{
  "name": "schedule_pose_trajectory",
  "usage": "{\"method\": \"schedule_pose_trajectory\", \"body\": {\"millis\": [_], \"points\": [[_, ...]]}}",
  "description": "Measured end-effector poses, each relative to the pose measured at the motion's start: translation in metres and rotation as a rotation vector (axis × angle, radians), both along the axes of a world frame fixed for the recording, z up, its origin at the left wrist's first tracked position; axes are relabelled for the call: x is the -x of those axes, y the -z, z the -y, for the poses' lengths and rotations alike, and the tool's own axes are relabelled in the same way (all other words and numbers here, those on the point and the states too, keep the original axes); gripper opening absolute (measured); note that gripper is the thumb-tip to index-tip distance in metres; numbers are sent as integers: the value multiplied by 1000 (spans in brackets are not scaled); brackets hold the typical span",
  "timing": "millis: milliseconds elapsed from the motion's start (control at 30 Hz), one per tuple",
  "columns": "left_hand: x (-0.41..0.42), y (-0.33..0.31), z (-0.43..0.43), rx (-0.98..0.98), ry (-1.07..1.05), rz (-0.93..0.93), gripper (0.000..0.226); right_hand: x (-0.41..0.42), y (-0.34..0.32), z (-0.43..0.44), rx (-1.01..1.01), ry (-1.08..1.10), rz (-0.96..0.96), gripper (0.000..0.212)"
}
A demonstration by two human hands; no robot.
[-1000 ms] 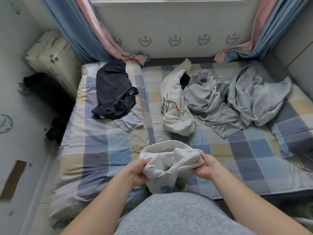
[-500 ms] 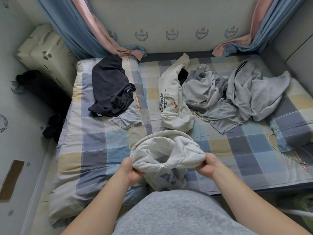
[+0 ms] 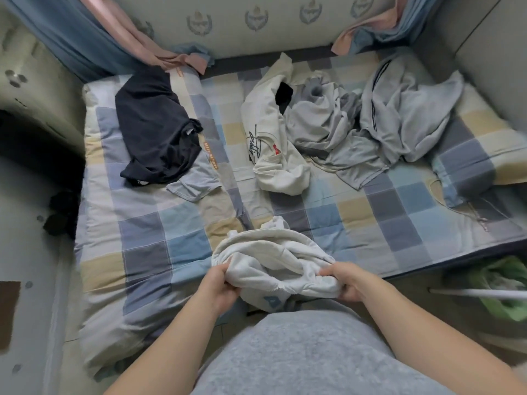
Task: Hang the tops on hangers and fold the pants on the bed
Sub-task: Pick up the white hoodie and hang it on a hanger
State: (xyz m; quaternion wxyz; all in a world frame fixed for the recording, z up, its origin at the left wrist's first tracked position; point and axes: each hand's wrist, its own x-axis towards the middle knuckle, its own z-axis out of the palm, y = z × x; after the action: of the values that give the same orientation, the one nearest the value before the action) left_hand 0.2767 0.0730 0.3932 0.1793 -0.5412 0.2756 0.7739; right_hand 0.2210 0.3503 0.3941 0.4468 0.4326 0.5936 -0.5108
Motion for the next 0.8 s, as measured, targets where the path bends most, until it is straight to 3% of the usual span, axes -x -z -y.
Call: {"method": "schedule_pose_trajectory", "body": {"millis": [167,367,500,633,800], "points": [[11,5,-15,-84,-10,24,48,-30,4,-24,-83,276,-52,23],[37,-11,-63,-68,409,31,45,-73,-2,-75,-140,613,-123,41],[32,-25,-103,-42,720,-101,54,-115,-15,-105,-45,456,15,65],[6,-34,-139,-50,849,-174,64,-180,-19,-130,-81,291,121,57],[-60,-36,-185,34,921,-127,73,-280,-15,-156,-107,497,-83,50]]}}
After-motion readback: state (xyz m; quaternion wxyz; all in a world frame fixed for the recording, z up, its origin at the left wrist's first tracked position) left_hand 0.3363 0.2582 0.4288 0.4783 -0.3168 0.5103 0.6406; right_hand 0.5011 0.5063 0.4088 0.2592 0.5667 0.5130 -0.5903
